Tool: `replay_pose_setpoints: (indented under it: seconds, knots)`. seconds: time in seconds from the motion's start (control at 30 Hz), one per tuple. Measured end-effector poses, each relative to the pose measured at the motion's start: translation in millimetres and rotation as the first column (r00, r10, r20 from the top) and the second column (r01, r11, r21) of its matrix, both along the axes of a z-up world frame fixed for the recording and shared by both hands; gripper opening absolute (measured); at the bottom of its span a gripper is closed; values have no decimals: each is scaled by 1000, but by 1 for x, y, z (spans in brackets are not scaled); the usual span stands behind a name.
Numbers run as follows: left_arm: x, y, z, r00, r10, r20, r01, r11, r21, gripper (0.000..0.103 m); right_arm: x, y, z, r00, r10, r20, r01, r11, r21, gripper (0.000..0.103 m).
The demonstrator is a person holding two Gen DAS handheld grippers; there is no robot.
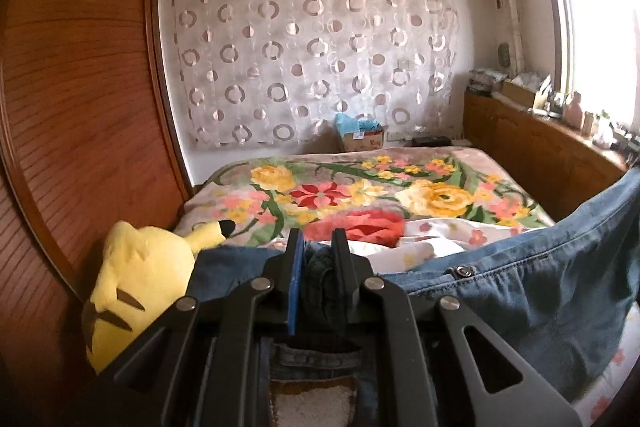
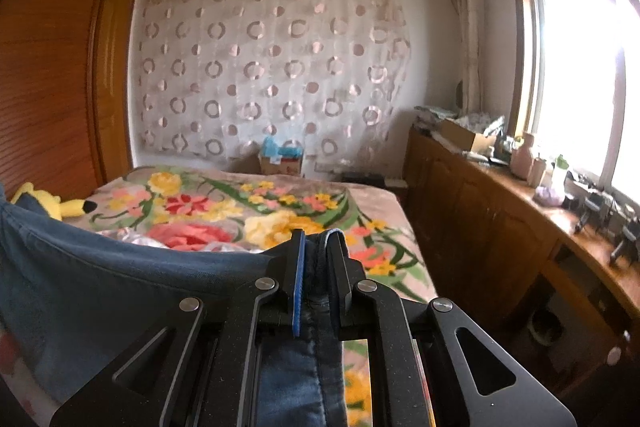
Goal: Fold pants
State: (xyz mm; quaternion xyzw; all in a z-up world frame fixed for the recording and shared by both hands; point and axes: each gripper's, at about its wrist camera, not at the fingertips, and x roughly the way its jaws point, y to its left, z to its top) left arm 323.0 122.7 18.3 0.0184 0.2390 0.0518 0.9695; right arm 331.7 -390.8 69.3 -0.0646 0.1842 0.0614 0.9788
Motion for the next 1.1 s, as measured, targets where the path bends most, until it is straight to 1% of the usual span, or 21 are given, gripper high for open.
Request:
replay_pose_setpoints:
  seconds: [0.1,0.2,0.33,0.43,0.5,0.53,0.63,0.73,0.77,0.8,0.83,0.87,0.97,1.03,1.1]
  knots:
    - [21,2,-9,999,3,-32,-3,1000,-11,12,20,8,-3,1000,-11,-2,11,999,-39,7]
    - [32,0,-16,999,2,-46,-3,1000,-12,12,39,13,-11,1000,-23,-20,22,998,-66,7]
    - [43,-2,-24,998,6,-67,-6,1000,-1,12,65,18,-30,997,-42,-60,36,995,-98,7]
    - [47,-3,-26,997,31,-71,-28,999,33,12,81,21,-45,994,-50,-92,39,992,-120,7]
    - [51,-2,-32,994,18,-110,-14,999,30,13,87,24,-54,992,-53,-112,39,991,-128,7]
    - [51,-1,-37,991,3,-136,-1,1000,17,15,93,25,-61,990,-50,-132,33,991,-129,7]
    - [42,-3,-43,988,-35,-150,35,999,-3,19,102,29,-78,983,-52,-175,27,989,-143,7]
    - [29,-12,-44,984,-83,-155,82,997,-13,31,108,30,-88,977,-60,-207,30,989,-148,8]
    - [24,-16,-44,981,-100,-163,99,995,-14,32,109,29,-89,975,-63,-215,33,990,-140,16]
    - [21,-21,-45,977,-121,-178,120,993,-17,33,109,28,-89,972,-71,-223,40,990,-138,21]
    - [17,-26,-45,973,-139,-183,137,990,-21,33,107,28,-88,971,-73,-228,43,990,-134,33]
    - [11,-30,-46,971,-151,-184,149,988,-24,34,104,28,-86,971,-69,-230,41,991,-124,43]
    - [-4,-45,-46,968,-180,-177,178,984,-24,34,90,25,-76,974,-50,-223,28,995,-100,49]
    - [-13,-52,-46,968,-182,-173,182,983,-18,34,80,24,-70,973,-39,-228,20,996,-86,51]
    - [-22,-57,-48,966,-194,-172,192,981,-30,34,64,21,-66,970,-12,-243,-1,999,-52,52]
